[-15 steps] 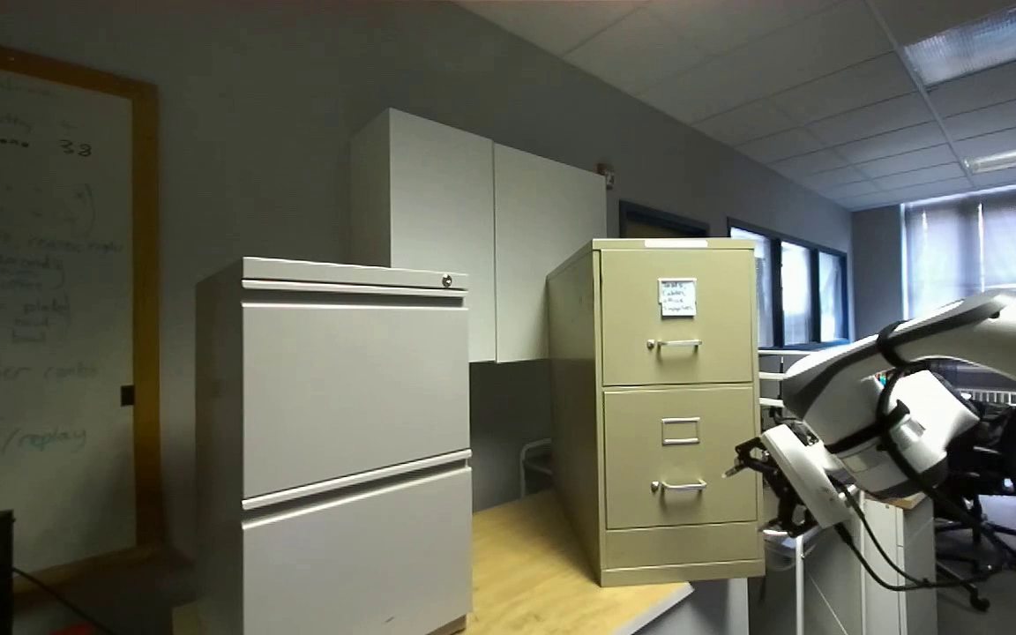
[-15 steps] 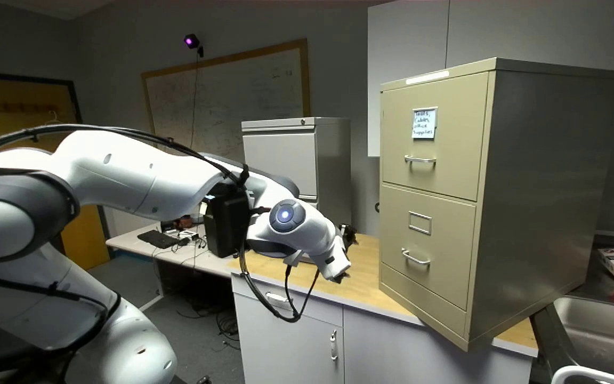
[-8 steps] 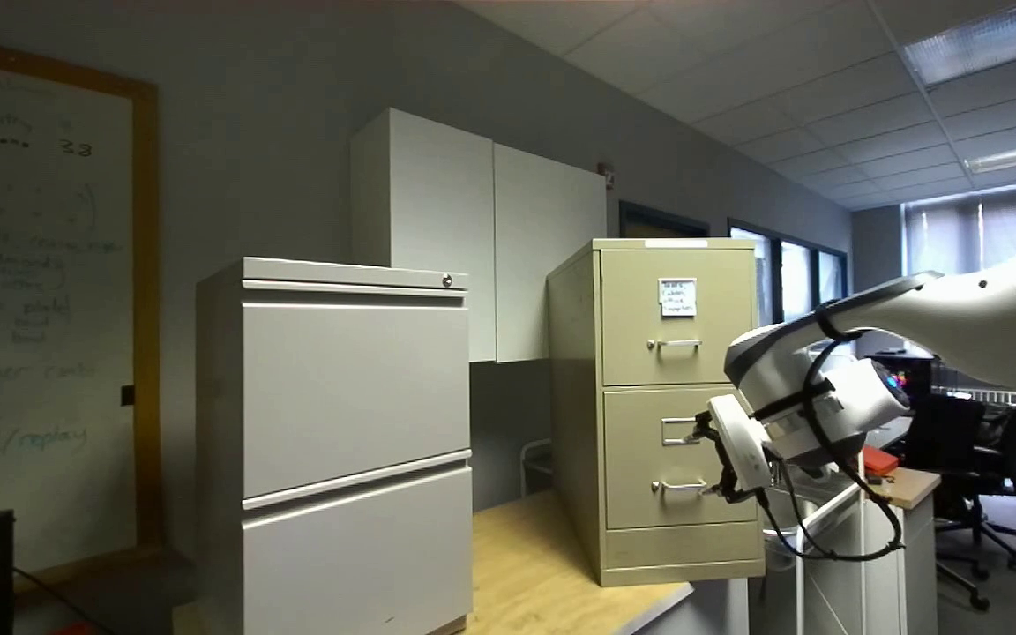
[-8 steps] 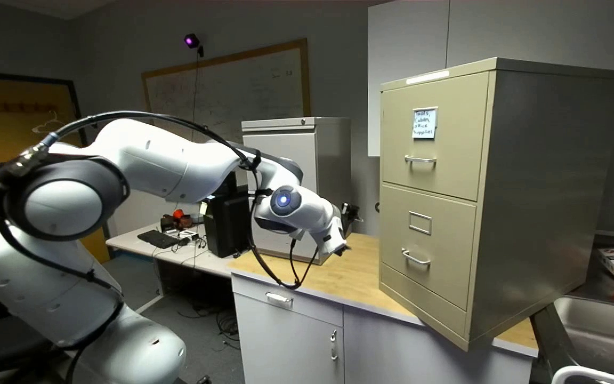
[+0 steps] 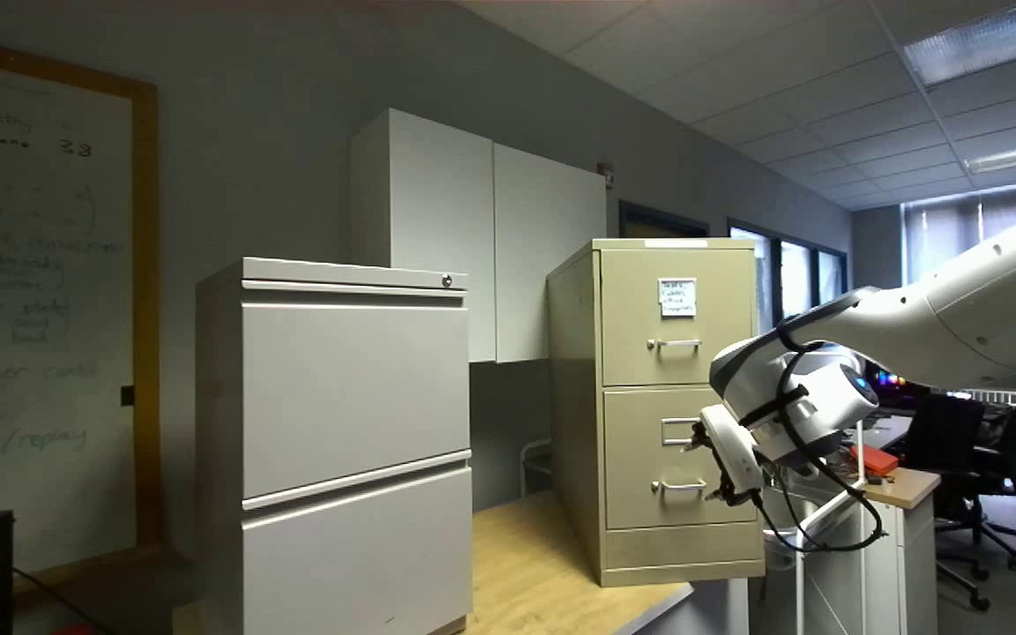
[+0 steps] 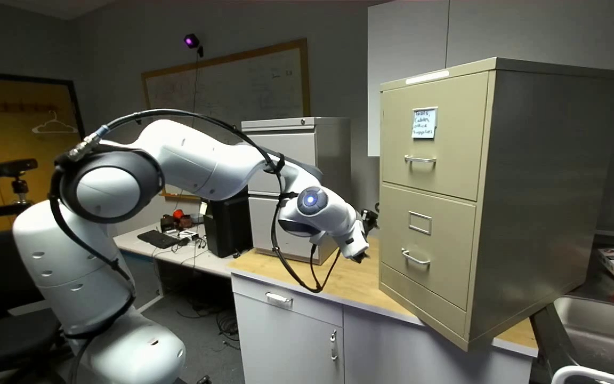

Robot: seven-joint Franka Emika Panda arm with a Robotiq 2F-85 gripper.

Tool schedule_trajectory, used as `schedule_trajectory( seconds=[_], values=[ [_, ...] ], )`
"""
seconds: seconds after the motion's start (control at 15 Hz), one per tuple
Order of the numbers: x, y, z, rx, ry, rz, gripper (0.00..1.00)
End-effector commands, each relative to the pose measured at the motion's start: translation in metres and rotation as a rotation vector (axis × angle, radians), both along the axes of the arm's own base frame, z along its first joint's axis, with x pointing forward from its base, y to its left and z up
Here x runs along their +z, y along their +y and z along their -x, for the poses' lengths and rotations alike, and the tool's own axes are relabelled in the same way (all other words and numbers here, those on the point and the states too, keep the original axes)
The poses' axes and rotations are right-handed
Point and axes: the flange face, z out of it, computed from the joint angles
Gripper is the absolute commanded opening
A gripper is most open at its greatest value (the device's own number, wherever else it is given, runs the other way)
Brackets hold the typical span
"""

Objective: Open the bottom drawer of the cabinet to the right.

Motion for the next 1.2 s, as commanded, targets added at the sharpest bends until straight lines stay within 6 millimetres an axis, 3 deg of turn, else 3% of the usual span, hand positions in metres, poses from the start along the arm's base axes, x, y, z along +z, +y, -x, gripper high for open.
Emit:
schedule_trajectory(
  seconds=[0.0, 0.33, 0.93, 1.13],
  values=[
    [-0.001, 0.0, -0.002, 0.003, 0.005, 0.004, 1.0],
    [-0.011, 0.013, -0.009, -0.003, 0.03, 0.033, 1.0],
    [-0.039, -0.05, 0.011, -0.192, 0.072, -0.011, 1.0],
    [-0.034, -0.064, 0.009, -0.221, 0.058, -0.02, 1.0]
  ],
)
